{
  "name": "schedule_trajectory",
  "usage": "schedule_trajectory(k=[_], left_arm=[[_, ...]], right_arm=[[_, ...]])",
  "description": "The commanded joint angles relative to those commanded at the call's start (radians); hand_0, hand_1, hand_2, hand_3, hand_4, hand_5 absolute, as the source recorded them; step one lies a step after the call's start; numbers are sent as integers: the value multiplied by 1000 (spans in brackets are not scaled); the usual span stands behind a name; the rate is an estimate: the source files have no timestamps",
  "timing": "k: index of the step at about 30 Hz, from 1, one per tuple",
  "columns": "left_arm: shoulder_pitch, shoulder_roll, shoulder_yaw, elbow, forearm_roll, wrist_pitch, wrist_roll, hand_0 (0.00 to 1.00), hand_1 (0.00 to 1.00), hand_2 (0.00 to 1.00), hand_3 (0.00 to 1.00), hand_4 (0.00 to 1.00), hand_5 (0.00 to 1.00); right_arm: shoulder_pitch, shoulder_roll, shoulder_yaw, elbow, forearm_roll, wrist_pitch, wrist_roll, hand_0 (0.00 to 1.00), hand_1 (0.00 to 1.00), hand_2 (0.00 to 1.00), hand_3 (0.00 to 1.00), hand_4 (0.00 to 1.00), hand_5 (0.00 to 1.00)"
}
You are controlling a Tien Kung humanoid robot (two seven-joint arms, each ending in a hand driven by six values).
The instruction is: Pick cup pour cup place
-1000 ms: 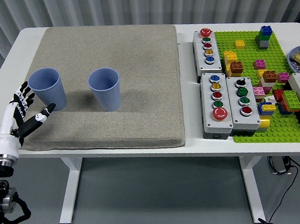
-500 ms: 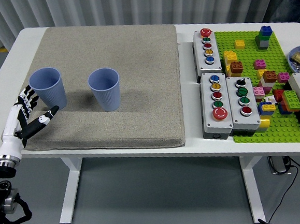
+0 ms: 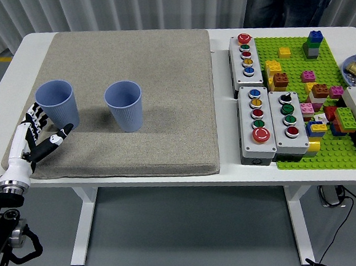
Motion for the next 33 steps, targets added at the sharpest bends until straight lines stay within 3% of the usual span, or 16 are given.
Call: schedule_trajectory(k=[20, 21, 33], left_arm=[[-81, -41, -3, 94, 63, 12, -1, 915, 916, 998, 998, 952, 371], [-84, -43, -6, 95, 64, 11, -1, 915, 916, 998, 998, 942, 322], [-106, -43, -27, 116, 80, 10, 1, 915, 918, 998, 998, 948, 342]], right_arm=[[8, -2, 2, 0, 1, 2, 4, 763, 705, 747, 624, 216, 231], [8, -2, 2, 0, 1, 2, 5, 763, 705, 747, 623, 216, 231], [10, -5, -1, 0, 12, 5, 9, 763, 705, 747, 623, 216, 230]])
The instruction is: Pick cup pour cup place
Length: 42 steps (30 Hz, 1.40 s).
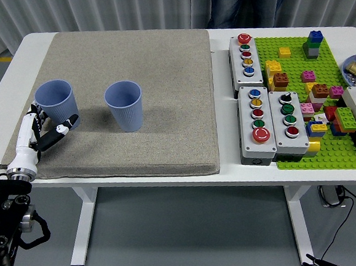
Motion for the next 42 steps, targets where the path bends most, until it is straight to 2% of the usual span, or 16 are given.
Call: schedule_trajectory(k=[11, 12, 18, 42], left_arm=[[-29, -14, -1, 42, 9, 1, 0, 916, 918, 998, 998, 941, 341], [-31, -16, 0, 45, 9, 2, 1, 916, 918, 998, 998, 926, 292], [-45, -23, 5, 58, 19, 3, 2, 916, 918, 998, 998, 922, 285], [-83, -26, -11, 82, 42, 6, 5, 915, 918, 998, 998, 920, 288]], right_arm=[[1, 1, 5, 0, -4, 1, -1, 763, 705, 747, 623, 216, 229], [1, 1, 5, 0, -4, 1, -1, 764, 706, 747, 623, 216, 228], [2, 1, 7, 0, -8, 2, -2, 763, 707, 747, 623, 216, 227], [4, -1, 29, 0, -27, 9, -1, 763, 709, 749, 623, 216, 224]])
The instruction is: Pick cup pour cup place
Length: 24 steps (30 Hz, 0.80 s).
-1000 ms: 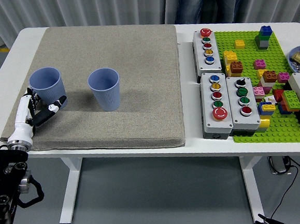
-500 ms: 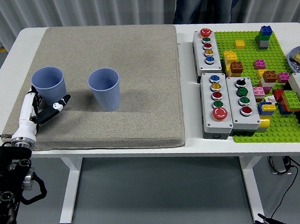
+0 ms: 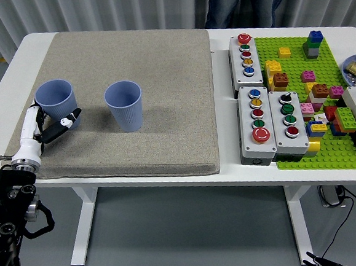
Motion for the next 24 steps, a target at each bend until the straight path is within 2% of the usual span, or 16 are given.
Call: schedule_trajectory(k=[17, 18, 23, 24], left_arm=[[-13, -13, 4, 10, 14, 7, 4, 906, 905, 998, 998, 921, 306], [-13, -13, 5, 10, 15, 9, 4, 866, 852, 998, 998, 916, 304], [-11, -14, 5, 8, 18, 27, 4, 866, 852, 998, 998, 916, 304], [-11, -14, 5, 8, 19, 30, 4, 799, 791, 982, 998, 914, 307]], right_arm=[[5, -1, 1, 0, 0, 1, 1, 763, 709, 748, 623, 216, 224], [5, -1, 1, 0, 0, 1, 1, 763, 709, 748, 623, 216, 223], [5, -2, 1, 0, 0, 1, 1, 763, 709, 748, 623, 216, 223], [6, -1, 1, 0, -1, 1, 1, 763, 710, 749, 622, 216, 222]])
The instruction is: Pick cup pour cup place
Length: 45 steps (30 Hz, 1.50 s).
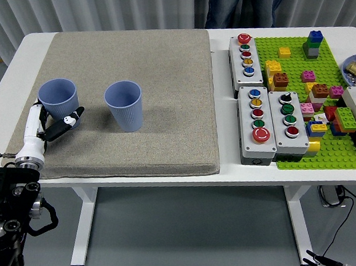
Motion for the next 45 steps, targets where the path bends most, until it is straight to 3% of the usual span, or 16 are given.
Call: schedule_trajectory(k=[6, 7, 11, 12, 18, 19, 25, 45], left_arm=[[-2, -2, 1, 3, -4, 24, 1, 799, 791, 982, 998, 914, 307], [-1, -2, 1, 3, -3, 29, 1, 685, 711, 941, 998, 845, 277], [2, -4, 2, 1, -3, 36, -1, 685, 711, 941, 998, 845, 277], [2, -4, 3, 0, -4, 36, -1, 587, 681, 937, 987, 803, 221], [3, -6, 7, -2, -9, 42, -3, 587, 681, 937, 987, 803, 221], [3, -7, 7, -3, -7, 44, -4, 542, 636, 879, 960, 763, 208], [4, -11, 9, -4, -6, 52, -6, 507, 616, 865, 940, 747, 206], [18, -16, 26, -36, 0, 93, -29, 493, 575, 771, 881, 731, 201]], right_arm=[[1, 0, -2, 0, 2, 0, 0, 763, 710, 749, 622, 216, 222], [1, 0, -2, 0, 2, 0, -1, 763, 710, 749, 623, 217, 222], [1, 0, -2, 0, 3, 0, 0, 763, 710, 749, 623, 217, 222], [1, 0, -2, 0, 3, 0, 0, 763, 710, 749, 623, 217, 219], [1, -1, -2, 0, 2, 1, -1, 763, 710, 749, 623, 217, 219], [1, -1, -2, 0, 2, 1, -1, 763, 710, 749, 622, 219, 218], [2, 0, -2, 0, 2, 1, -1, 762, 710, 748, 622, 221, 218], [0, 0, -3, 0, -1, 1, -3, 762, 709, 747, 622, 224, 214]])
